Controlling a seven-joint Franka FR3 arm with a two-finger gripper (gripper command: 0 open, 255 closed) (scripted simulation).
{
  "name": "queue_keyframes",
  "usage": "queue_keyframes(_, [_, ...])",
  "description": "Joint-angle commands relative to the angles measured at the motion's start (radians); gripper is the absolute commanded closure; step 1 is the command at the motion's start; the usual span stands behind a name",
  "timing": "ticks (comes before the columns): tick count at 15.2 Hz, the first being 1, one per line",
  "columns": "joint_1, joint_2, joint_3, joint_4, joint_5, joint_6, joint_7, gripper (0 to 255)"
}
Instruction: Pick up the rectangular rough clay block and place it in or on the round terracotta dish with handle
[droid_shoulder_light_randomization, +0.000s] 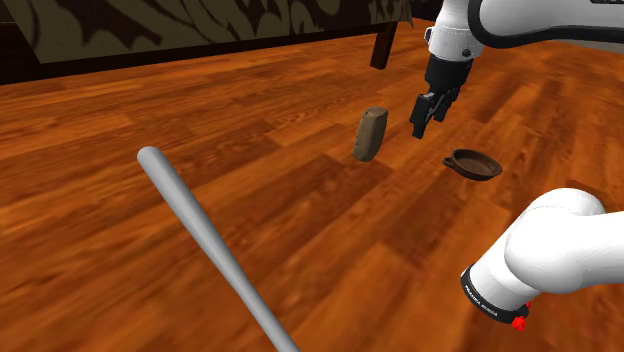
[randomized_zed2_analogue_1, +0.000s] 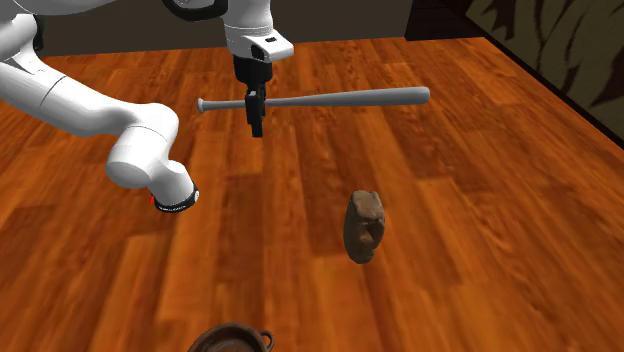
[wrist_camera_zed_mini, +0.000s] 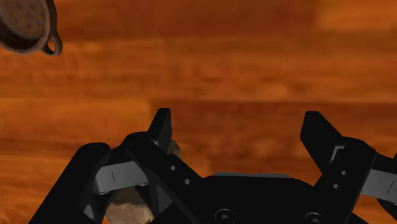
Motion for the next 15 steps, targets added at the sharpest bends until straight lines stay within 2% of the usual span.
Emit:
queue_keyframes(1, [0.000,0.000,0.000,0.000,0.000,0.000,0.000,0])
queue_keyframes(8, [-0.111,0.269,0.038,0.109,0.037,0.177,0.286,0])
queue_keyframes(15, [-0.206,0.517,0.040,0.258,0.044,0.299,0.550,0])
